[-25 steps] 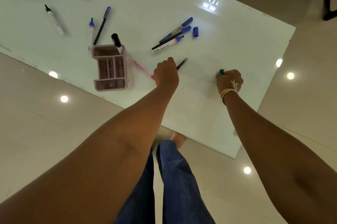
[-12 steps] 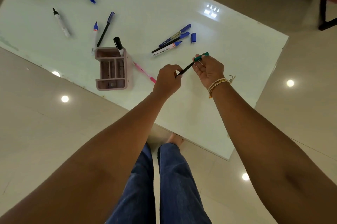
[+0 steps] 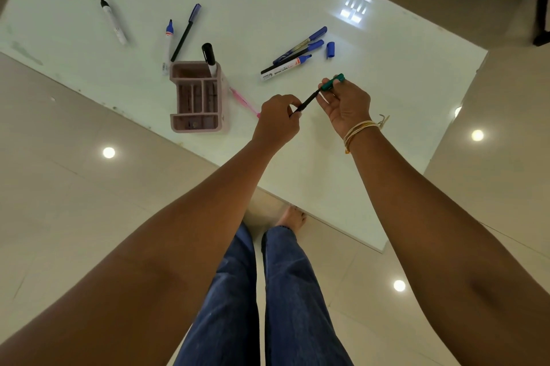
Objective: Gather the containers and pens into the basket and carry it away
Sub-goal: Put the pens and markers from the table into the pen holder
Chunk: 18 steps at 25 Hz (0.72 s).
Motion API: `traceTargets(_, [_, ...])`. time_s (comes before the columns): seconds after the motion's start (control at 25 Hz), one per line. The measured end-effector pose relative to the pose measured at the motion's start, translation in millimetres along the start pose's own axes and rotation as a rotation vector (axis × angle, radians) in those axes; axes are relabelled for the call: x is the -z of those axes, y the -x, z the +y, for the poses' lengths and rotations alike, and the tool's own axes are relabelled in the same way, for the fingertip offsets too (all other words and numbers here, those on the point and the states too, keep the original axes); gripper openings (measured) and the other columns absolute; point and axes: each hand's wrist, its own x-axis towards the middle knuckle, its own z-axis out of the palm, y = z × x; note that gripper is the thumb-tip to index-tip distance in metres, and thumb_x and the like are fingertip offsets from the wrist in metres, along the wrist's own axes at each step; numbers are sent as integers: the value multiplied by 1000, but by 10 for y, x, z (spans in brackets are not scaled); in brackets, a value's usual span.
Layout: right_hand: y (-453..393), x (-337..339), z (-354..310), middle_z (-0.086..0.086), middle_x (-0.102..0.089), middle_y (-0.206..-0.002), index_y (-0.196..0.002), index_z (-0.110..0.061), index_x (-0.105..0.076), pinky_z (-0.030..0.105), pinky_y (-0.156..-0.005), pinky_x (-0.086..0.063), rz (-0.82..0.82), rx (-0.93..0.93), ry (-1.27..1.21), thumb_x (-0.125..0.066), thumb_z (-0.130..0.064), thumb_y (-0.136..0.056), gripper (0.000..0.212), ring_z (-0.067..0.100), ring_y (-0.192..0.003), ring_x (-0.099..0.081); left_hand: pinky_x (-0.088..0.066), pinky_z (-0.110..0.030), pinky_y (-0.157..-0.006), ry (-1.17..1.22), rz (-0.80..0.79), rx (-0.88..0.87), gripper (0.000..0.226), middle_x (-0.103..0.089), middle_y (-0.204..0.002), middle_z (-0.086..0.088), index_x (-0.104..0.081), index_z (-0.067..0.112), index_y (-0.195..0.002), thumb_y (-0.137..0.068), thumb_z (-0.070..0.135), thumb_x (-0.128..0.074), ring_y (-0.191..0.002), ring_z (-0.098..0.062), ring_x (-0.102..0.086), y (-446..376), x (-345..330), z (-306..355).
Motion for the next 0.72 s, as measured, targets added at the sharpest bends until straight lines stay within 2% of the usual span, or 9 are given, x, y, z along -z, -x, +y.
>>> traceTargets(0.16, [28, -69, 26, 25, -66, -113, -130, -1, -54, 49, -89, -57, 29, 72, 63, -52, 1, -97, 34, 32, -104, -69, -42, -12, -72, 14, 5, 15, 17, -69, -99, -7, -69, 12, -104, -88, 13, -64, -78, -11, -59, 7, 38, -71])
traceTargets(0.28, [34, -135, 61, 25, -66, -118, -131, -4, -54, 47, -85, -58, 66, 86, 62, -52, 1, -96, 35, 33, -109, -68, -36, -3, -65, 26, 23, 27, 17, -69, -97, -6, -69, 12, -103, -87, 13, -64, -76, -8, -56, -3, 45, -96])
traceTargets(0.48, [45, -199, 94, 23, -67, -118, -129, -6, -56, 42, -75, -60, 45, 102, 83, -55, -2, -96, 34, 33, -108, -68, -35, 1, -61, 36, 39, 61, 16, -67, -93, -1, -70, 16, -102, -87, 15, -65, -70, -3, -52, -57, 116, -145])
traceTargets(0.6, [45, -240, 100, 21, -68, -117, -127, -7, -55, 39, -70, -61, 48, 121, 77, -55, -2, -96, 32, 33, -106, -69, -34, -1, -63, 53, 50, 48, 17, -68, -94, -2, -71, 15, -102, -86, 14, -65, -72, -5, -53, -85, 136, -138])
traceTargets(0.72, [39, -282, 112, 20, -68, -118, -123, -10, -55, 40, -72, -61, 46, 137, 92, -56, -4, -96, 28, 33, -105, -69, -36, -4, -67, 71, 58, 43, 18, -69, -96, -4, -71, 13, -103, -86, 13, -66, -74, -7, -55, -103, 159, -124])
